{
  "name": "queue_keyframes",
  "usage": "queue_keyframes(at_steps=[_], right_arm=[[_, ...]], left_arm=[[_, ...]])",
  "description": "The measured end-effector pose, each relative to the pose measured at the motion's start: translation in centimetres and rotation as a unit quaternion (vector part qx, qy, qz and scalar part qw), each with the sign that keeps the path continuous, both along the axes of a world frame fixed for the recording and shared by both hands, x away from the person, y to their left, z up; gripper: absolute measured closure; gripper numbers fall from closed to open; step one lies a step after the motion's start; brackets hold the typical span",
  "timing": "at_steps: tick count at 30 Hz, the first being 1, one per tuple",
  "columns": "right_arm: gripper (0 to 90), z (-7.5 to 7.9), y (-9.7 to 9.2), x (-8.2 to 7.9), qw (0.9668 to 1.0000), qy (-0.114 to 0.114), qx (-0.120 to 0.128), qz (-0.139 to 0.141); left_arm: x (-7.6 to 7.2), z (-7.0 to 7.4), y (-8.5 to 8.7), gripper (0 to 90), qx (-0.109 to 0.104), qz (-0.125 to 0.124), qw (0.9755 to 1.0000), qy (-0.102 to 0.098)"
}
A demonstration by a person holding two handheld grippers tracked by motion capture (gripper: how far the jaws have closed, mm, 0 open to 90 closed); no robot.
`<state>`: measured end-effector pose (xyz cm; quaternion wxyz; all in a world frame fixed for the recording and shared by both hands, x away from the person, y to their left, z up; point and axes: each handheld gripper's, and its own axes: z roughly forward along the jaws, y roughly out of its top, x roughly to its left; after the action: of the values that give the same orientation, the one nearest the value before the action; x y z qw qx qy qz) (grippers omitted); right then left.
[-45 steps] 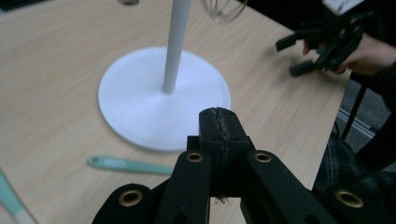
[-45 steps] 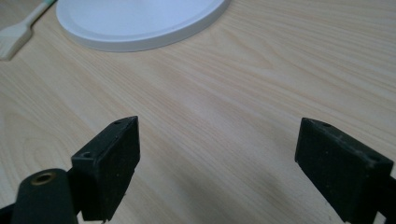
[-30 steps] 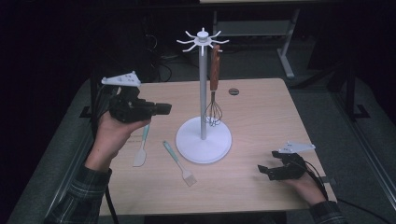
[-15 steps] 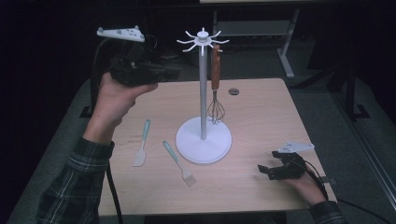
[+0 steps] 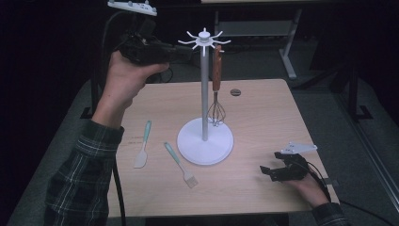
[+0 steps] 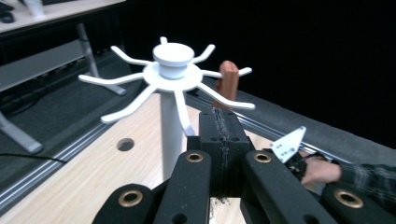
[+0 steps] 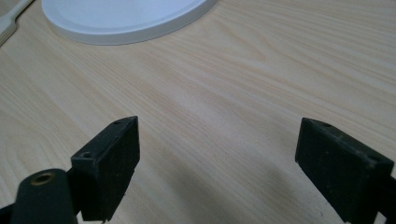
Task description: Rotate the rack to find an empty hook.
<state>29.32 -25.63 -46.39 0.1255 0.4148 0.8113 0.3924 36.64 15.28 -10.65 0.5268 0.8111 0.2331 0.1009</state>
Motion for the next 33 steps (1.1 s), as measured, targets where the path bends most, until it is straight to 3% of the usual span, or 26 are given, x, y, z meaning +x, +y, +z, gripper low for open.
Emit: queue_keyframes(at_steps=[6,18,24,33], right_arm=[[13.4,0.0,-0.1,0.0,1.0,-0.001,-0.001,-0.001],[13.5,0.0,-0.1,0.1,1.0,-0.001,-0.002,0.0],[13.5,-0.1,0.0,0.1,1.0,0.002,-0.002,0.001],[13.5,-0.1,0.2,0.1,1.0,0.002,-0.005,0.001]], left_arm=[[0.7,-0.1,0.1,89.9,0.008,0.019,0.9998,-0.003],[2.9,-0.3,1.0,89.9,-0.003,0.047,0.9989,0.006],[1.5,0.2,1.6,89.9,-0.017,0.03,0.9994,0.006],[-0.6,0.6,0.7,89.9,-0.011,0.0,0.9999,-0.005]])
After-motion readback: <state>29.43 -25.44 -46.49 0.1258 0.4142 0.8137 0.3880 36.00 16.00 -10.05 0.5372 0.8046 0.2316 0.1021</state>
